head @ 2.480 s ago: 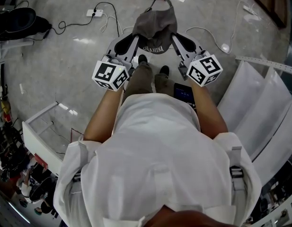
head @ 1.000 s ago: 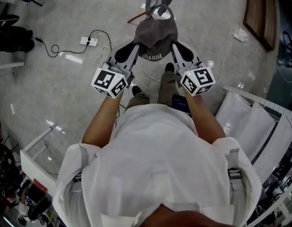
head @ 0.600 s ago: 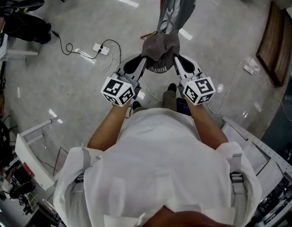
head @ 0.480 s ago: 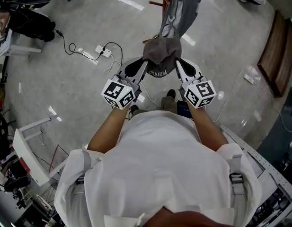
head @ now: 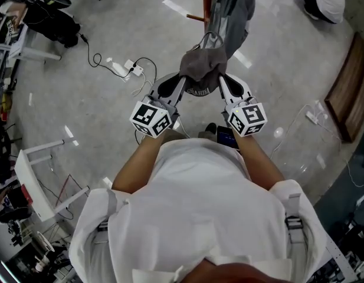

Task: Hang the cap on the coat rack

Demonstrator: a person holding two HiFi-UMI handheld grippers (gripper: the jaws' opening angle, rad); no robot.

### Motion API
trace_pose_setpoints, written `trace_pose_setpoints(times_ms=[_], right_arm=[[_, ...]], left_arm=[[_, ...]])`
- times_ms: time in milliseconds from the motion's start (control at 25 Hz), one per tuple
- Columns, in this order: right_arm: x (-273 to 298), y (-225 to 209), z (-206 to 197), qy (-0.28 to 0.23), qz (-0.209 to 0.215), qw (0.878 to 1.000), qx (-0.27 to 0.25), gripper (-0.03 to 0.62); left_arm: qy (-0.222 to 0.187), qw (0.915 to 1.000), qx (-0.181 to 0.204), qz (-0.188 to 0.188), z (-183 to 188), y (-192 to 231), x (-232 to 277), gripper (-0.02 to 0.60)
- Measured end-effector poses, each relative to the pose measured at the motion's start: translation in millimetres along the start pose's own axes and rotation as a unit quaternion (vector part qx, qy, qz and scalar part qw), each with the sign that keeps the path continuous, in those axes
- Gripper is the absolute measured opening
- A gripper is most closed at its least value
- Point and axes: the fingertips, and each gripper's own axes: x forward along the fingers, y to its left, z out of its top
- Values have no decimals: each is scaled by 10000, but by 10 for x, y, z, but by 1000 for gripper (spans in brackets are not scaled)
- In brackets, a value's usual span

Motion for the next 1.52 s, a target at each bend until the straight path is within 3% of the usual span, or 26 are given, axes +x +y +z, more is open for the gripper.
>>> trace_pose_setpoints(times_ms=[560, 1520], right_arm=[[552, -281, 4, 171, -514, 9985, 106, 28], [1271, -858, -418, 556, -1044, 9919, 456, 28]], left_arm=[[137, 9989, 108, -431, 30, 583, 408, 35], [461, 9984, 194, -251, -343, 1214, 1038, 35]])
